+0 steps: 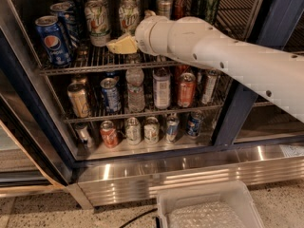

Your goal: Pick 7up can from top shelf of fridge

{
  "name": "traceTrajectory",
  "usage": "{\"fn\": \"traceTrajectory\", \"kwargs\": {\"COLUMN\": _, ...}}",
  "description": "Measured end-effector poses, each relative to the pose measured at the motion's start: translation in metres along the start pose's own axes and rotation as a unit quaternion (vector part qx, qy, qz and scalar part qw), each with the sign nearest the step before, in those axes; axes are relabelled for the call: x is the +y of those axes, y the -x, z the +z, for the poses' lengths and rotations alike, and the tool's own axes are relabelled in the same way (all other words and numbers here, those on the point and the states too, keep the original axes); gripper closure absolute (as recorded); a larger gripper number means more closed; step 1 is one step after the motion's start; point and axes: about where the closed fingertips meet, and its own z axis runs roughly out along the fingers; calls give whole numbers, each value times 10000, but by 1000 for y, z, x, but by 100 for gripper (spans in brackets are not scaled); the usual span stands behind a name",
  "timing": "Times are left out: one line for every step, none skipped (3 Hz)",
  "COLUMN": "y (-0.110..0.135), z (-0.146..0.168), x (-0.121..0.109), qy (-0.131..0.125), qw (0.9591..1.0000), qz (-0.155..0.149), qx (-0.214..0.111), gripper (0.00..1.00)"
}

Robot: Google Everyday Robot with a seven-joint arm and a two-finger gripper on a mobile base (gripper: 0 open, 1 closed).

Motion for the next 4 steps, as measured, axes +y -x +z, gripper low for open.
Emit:
{"fn": "traceTrajectory", "kwargs": {"y": 0, "z": 6, "x": -4, "qy": -55, "qw": 10000, "qz": -16, "qx": -7, "gripper": 16}}
{"fn": "traceTrajectory", "kwargs": {"y": -1, "z": 15, "x": -9, "qy": -107, "qw": 9999, "qz": -41, "qx": 5, "gripper": 15}}
{"fn": "traceTrajectory", "kwargs": {"y": -4, "z": 21, "x": -15, "qy": -180, "qw": 9998, "qz": -52, "qx": 39, "gripper": 18}}
{"fn": "traceTrajectory", "kwargs": {"y": -7, "z": 23, "x": -19, "qy": -246, "qw": 9997, "qz": -41, "qx": 69, "gripper": 20}}
